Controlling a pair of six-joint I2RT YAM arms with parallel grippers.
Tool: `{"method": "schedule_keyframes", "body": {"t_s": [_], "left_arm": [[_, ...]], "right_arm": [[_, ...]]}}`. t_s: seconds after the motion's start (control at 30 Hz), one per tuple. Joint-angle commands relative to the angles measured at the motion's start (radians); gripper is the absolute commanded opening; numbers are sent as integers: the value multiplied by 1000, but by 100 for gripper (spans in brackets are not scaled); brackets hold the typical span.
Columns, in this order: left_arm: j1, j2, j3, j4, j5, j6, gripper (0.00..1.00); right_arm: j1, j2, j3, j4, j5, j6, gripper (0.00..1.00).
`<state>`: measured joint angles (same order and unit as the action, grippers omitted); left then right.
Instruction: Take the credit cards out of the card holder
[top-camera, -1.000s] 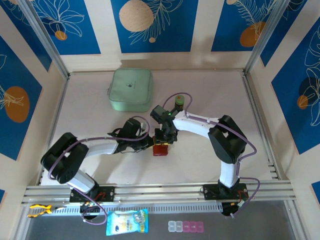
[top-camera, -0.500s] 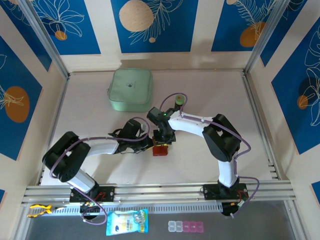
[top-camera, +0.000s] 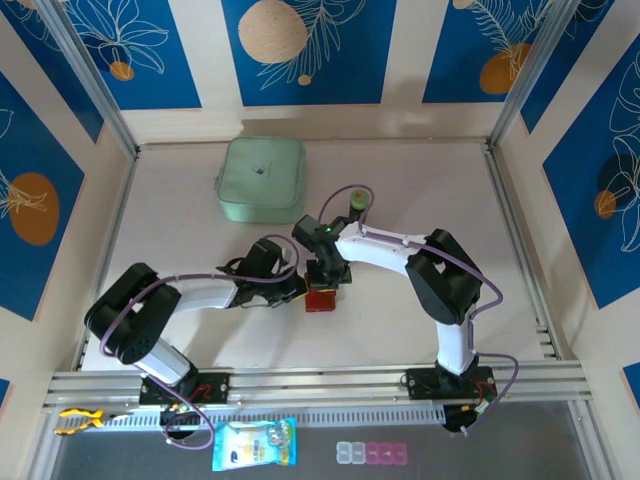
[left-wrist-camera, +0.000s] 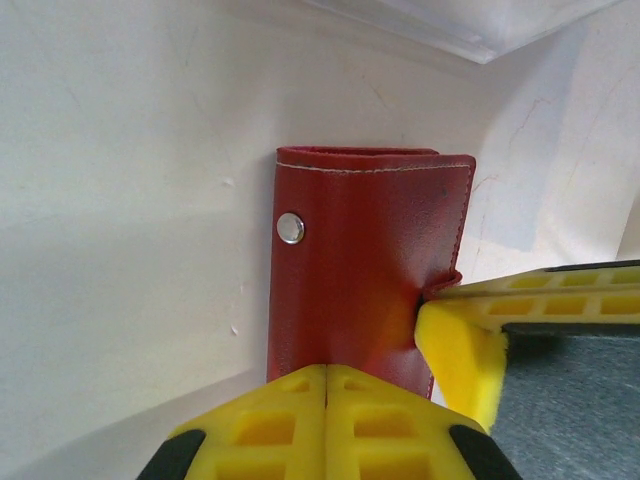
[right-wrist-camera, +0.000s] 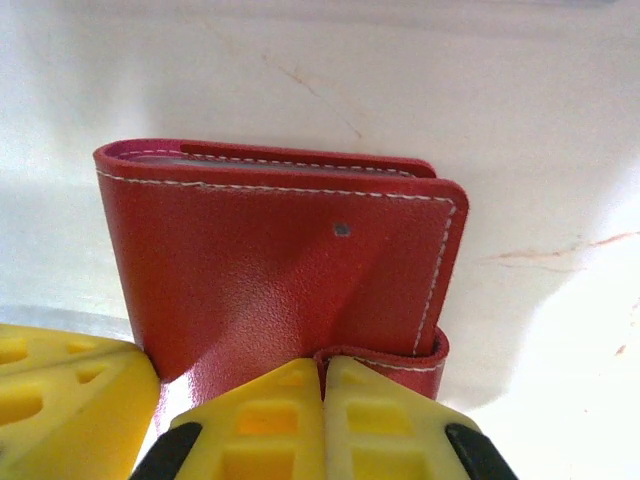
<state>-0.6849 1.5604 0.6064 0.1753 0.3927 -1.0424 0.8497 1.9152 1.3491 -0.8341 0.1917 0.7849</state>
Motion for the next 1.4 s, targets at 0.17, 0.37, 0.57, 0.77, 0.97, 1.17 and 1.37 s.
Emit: {"method": "schedule_keyframes", "body": {"t_s": [0.17, 0.37, 0.57, 0.77, 0.97, 1.17, 1.37], "left_arm": [[-5, 10, -20, -52, -2, -3, 0], [-2, 6, -19, -107, -23, 17, 0], [0, 0, -19, -113, -25, 17, 0], [-1, -42, 36, -110, 1, 25, 0], [-1, -88, 52, -113, 6, 4, 1], [0, -72, -9, -5, 43, -57, 0], [-1, -22, -42, 77, 61, -89, 0]], "right_arm": [[0, -54, -45, -2, 12, 13, 0], [-31, -131, -98, -3, 23, 11, 0], [-71, -191, -154, -1, 23, 1, 0], [-64, -198, -164, 59, -58, -7, 0], [-12, -174, -116, 99, -109, 40, 0], [-4, -155, -120, 167, -156, 80, 0], [-11, -153, -140, 200, -186, 94, 0]]}}
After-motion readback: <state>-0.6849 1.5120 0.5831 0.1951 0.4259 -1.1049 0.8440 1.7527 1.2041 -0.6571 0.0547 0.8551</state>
